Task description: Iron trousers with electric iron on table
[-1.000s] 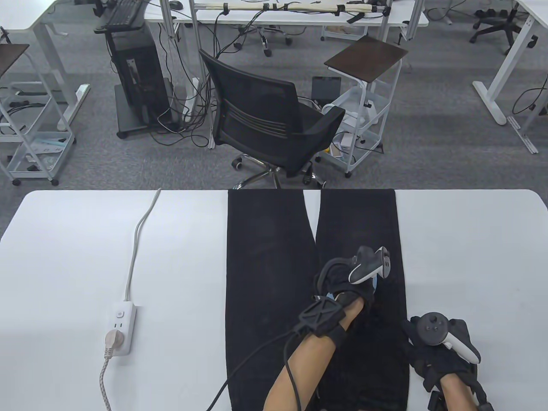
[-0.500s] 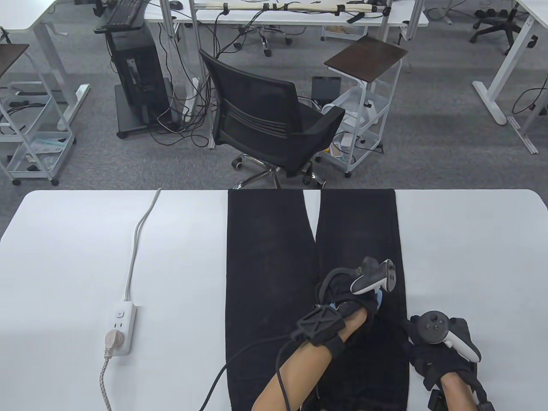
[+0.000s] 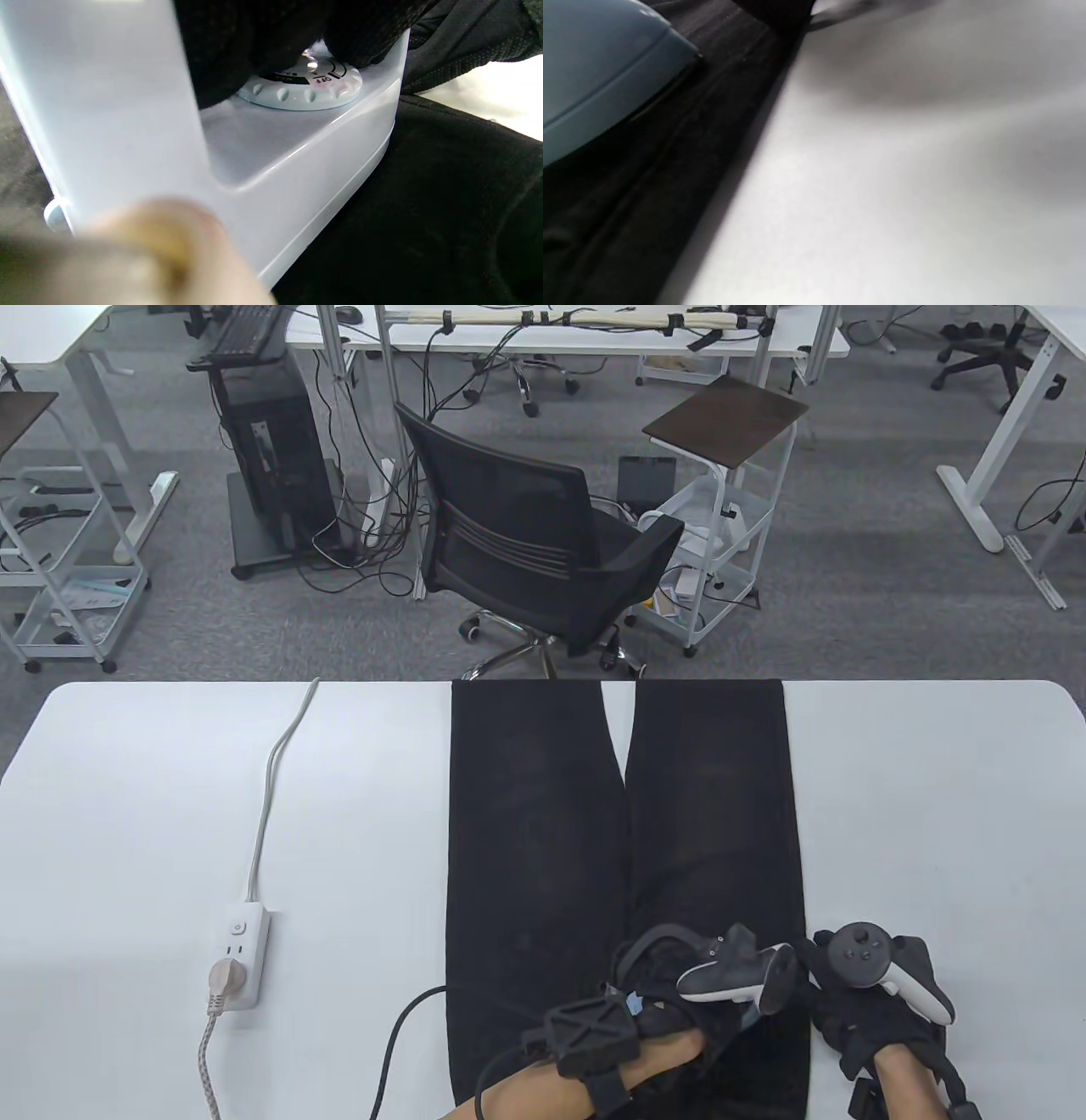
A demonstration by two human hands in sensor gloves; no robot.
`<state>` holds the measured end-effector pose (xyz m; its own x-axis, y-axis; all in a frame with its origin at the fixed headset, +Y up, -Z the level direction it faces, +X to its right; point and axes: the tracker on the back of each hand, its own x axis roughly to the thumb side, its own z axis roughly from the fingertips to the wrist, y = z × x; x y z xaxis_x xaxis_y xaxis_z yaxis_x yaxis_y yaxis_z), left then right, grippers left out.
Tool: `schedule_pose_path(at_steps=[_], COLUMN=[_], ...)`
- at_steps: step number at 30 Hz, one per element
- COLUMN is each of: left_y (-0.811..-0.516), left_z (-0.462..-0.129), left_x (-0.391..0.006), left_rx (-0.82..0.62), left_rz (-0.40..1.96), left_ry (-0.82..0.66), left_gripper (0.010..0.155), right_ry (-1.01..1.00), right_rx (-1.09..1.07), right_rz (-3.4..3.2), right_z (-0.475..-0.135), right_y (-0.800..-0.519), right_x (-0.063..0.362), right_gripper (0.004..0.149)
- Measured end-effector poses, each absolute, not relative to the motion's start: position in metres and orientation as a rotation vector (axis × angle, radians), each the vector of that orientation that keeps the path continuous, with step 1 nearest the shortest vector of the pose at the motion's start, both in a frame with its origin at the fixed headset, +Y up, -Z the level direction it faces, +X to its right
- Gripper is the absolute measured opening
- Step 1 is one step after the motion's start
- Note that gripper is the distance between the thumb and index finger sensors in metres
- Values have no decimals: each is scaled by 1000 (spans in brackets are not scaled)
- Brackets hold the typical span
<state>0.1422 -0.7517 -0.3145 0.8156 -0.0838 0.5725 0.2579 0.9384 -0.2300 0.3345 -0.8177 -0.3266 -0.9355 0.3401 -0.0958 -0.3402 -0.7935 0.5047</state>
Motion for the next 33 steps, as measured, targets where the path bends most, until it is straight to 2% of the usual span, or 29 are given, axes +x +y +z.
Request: schedule_pose_path(at_steps=[5,12,18,23,27,30,33], left_y=[-752,-752,-753,-755,-756,-756,-755], left_z=[-330,-363,-420,-455,-467,-465,-464], left_x=[140,150,160,166,159,160,155], left_rx=[-380,-322,-373,-337,-319,-313,-393], left_rz=[-147,-139,-81,-89,-82,-99,-45], left_ry=[-573,-520,-386,-273,-174,-192,-248], left_gripper=[48,48,48,47,48,46,41], right_ry=[768,779,789,794,792,794,802], right_rx=[-1,1,4,8,9,11,12], right_rz=[2680,2685,2690,2688,2688,2682,2668], right_z=[-327,-327,-327,-328,-327,-327,-328], right_y=[-817,-817,-817,-817,-818,-818,-818], right_x=[334,333,332,332,331,331,332], right_gripper=[59,59,59,59,59,59,60])
